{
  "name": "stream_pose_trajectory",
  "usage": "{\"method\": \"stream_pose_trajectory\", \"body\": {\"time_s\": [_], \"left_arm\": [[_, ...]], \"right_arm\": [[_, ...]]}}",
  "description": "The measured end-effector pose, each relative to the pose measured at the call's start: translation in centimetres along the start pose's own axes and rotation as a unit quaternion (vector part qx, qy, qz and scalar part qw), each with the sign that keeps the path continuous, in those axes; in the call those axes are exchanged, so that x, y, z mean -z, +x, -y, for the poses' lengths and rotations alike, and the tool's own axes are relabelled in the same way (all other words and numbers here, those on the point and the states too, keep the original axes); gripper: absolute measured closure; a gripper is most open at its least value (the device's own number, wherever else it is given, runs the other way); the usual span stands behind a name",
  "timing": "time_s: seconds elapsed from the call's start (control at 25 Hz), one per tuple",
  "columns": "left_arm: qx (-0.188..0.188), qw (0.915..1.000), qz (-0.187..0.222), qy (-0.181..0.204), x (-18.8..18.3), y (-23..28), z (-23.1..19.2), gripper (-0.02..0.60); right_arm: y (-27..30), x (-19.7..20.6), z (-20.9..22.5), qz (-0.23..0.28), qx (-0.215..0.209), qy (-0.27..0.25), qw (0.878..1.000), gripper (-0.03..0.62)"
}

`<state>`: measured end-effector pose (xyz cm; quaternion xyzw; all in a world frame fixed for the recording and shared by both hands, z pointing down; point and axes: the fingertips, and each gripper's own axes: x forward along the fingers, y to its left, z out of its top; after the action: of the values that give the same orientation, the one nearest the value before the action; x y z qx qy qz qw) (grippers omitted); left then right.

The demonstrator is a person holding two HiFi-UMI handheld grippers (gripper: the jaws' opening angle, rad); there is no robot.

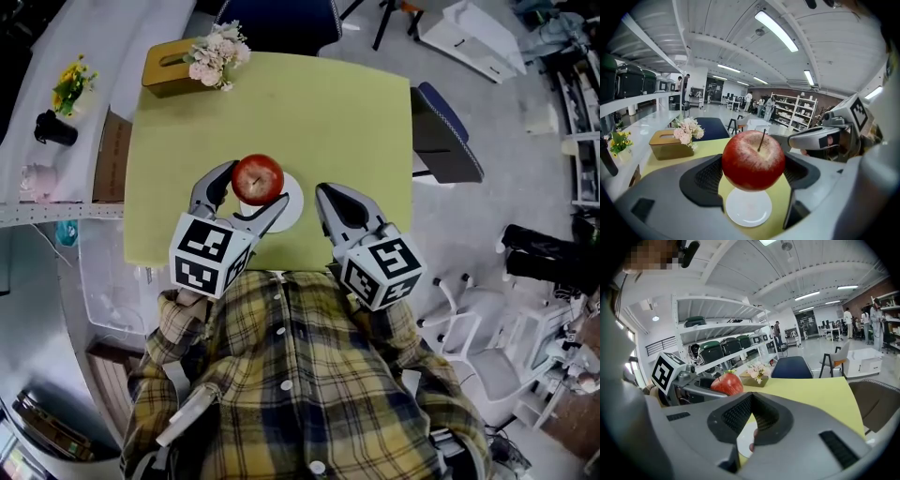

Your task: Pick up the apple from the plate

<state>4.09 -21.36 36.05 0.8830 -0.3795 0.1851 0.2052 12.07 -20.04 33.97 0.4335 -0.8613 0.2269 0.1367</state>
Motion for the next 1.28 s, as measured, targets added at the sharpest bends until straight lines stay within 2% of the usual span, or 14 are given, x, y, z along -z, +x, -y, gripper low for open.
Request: {"method": "stream_pose_trajectory", "body": {"time_s": [0.76, 1.28], "left_arm": [[0.007, 0.9996, 0.028, 0.001, -2.6, -1.0, 1.3, 0.172], [0.014, 0.9995, 0.028, -0.004, -2.2, -1.0, 1.9, 0.172]], "right_arm": [[-0.6, -2.0, -0.7, 0.017, -0.017, -0.022, 0.999, 0.598], [-0.6, -1.7, -1.1, 0.007, -0.025, -0.037, 0.999, 0.597]]}}
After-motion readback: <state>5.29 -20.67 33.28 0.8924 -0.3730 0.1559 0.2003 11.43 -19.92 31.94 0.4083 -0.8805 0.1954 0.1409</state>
